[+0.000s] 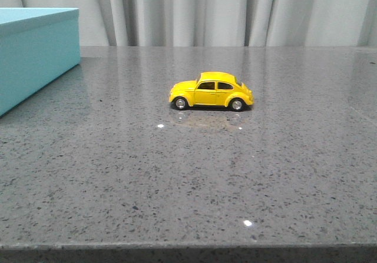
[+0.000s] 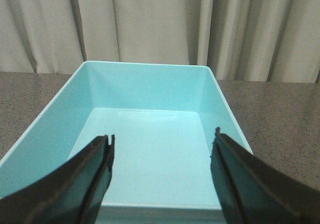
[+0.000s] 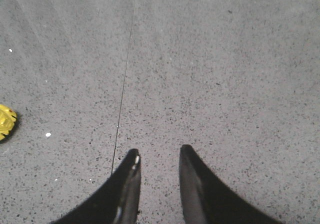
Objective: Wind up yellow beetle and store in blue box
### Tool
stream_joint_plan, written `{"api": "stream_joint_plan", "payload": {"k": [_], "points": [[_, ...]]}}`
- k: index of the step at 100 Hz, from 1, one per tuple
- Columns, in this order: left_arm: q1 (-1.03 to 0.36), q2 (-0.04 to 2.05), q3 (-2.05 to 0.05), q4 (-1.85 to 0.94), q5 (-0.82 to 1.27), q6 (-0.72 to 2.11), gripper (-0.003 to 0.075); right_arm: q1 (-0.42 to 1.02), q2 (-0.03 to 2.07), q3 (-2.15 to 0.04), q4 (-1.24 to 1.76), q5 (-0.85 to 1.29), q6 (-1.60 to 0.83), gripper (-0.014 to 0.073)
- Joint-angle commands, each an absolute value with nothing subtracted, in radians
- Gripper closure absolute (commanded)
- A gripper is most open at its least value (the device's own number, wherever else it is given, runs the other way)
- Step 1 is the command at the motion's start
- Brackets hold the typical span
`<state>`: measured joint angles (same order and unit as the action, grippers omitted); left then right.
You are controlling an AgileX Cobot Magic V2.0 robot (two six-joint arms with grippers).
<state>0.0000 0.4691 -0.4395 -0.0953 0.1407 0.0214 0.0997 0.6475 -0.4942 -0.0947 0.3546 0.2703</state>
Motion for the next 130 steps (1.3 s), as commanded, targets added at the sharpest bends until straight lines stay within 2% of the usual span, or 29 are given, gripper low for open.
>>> {"api": "stream_joint_plan", "payload": {"k": [1,21,48,58,70,76,100,130], "points": [[-0.007,0.480,-0.477,-0.100,0.060,0.013,0.0300,0.099,0.667,-0.532,-0.093,0.243,0.264,0.0370],[-0.007,0.480,-0.477,-0.100,0.032,0.013,0.0300,0.099,0.666,-0.541,-0.075,0.206,0.265,0.0370],[-0.007,0.480,-0.477,-0.100,0.027,0.013,0.0300,0.105,0.746,-0.702,-0.048,0.433,0.265,0.0361],[-0.007,0.480,-0.477,-0.100,0.027,0.013,0.0300,0.130,0.804,-0.776,-0.048,0.516,0.265,0.0288],[-0.007,0.480,-0.477,-0.100,0.027,0.013,0.0300,0.183,0.892,-0.874,-0.048,0.632,0.265,0.0162],[-0.007,0.480,-0.477,-0.100,0.027,0.013,0.0300,0.209,0.936,-0.908,-0.048,0.671,0.265,0.0137],[-0.007,0.480,-0.477,-0.100,0.027,0.013,0.0300,0.317,1.102,-1.060,-0.034,0.711,0.292,0.0136],[-0.007,0.480,-0.477,-0.100,0.009,0.013,0.0300,0.442,1.357,-1.303,-0.040,0.873,0.366,0.0135]]}}
